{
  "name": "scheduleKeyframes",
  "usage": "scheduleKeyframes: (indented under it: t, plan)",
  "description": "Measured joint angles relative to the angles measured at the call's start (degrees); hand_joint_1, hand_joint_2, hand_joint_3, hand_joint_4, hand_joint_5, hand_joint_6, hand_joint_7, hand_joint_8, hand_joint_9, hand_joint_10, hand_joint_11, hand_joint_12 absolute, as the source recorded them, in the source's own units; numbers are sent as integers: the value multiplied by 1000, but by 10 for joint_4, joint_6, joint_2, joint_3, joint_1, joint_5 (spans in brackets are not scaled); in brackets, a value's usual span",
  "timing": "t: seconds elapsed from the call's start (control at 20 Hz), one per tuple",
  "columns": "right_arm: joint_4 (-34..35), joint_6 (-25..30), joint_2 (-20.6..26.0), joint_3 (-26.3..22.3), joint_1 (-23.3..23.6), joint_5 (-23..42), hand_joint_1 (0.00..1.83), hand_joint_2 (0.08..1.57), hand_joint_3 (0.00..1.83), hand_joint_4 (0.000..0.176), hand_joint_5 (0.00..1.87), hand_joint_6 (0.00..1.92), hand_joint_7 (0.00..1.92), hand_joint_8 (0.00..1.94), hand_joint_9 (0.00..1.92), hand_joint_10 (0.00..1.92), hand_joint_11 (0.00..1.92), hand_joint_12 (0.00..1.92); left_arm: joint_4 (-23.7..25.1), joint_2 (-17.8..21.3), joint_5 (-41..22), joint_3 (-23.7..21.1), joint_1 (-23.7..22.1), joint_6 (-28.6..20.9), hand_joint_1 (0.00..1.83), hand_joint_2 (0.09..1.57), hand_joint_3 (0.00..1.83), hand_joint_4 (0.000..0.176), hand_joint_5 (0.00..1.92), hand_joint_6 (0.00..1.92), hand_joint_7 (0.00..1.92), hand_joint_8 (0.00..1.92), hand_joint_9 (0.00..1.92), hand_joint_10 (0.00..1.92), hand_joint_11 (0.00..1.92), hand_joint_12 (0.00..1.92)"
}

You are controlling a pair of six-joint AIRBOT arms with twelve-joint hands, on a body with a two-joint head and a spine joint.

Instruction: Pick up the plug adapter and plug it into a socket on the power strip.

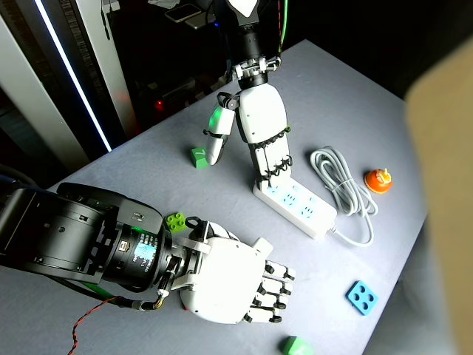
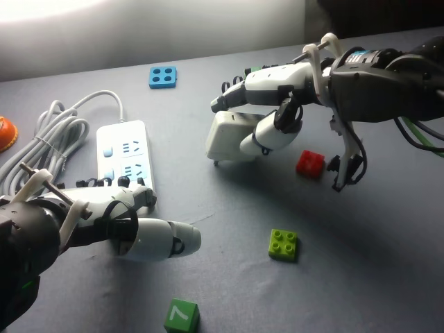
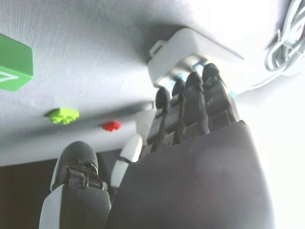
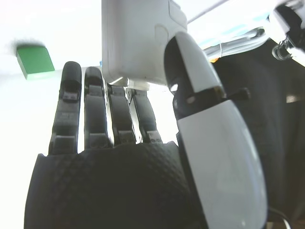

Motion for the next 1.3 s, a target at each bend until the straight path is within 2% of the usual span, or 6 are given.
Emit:
scheduleKeyframes:
  t: [0.2, 0.4, 0.5, 1.1, 1.15, 1.3]
  plan:
    - [0, 0, -6, 1, 0, 5, 946, 1270, 3, 0, 152, 2, 114, 0, 103, 0, 0, 381, 2, 0, 0, 0, 2, 0, 0, 1171, 1, 0, 0, 0, 0, 0, 0, 0, 0, 0]
    - [0, 2, -13, 3, -4, 10, 970, 1233, 0, 0, 209, 4, 157, 3, 149, 6, 0, 437, 2, 0, 0, 0, 2, 0, 0, 1177, 3, 0, 0, 0, 0, 0, 0, 0, 0, 0]
    - [2, 9, -14, 9, -4, 9, 976, 1258, 3, 0, 195, 2, 148, 0, 133, 1, 0, 362, 2, 0, 0, 0, 2, 0, 0, 1177, 2, 0, 0, 0, 0, 0, 0, 0, 0, 0]
    - [1, 11, -23, 17, -11, 13, 1013, 1271, 2, 0, 182, 6, 187, 4, 177, 5, 0, 557, 0, 0, 3, -2, 0, -1, 0, 1171, 0, 0, 0, 0, 0, 0, 0, 0, 0, 0]
    - [1, 13, -23, 18, -11, 14, 996, 1293, 4, 0, 164, 1, 151, 3, 147, 3, 0, 462, 0, 0, 3, -3, 0, -1, 0, 1171, 0, 0, 0, 0, 0, 0, 0, 0, 0, 0]
    - [1, 16, -24, 19, -15, 19, 1016, 1260, 0, 0, 187, 7, 161, 3, 151, 2, 0, 472, 0, 0, 3, -3, 0, -2, 0, 1172, 0, 0, 0, 0, 0, 0, 0, 0, 0, 0]
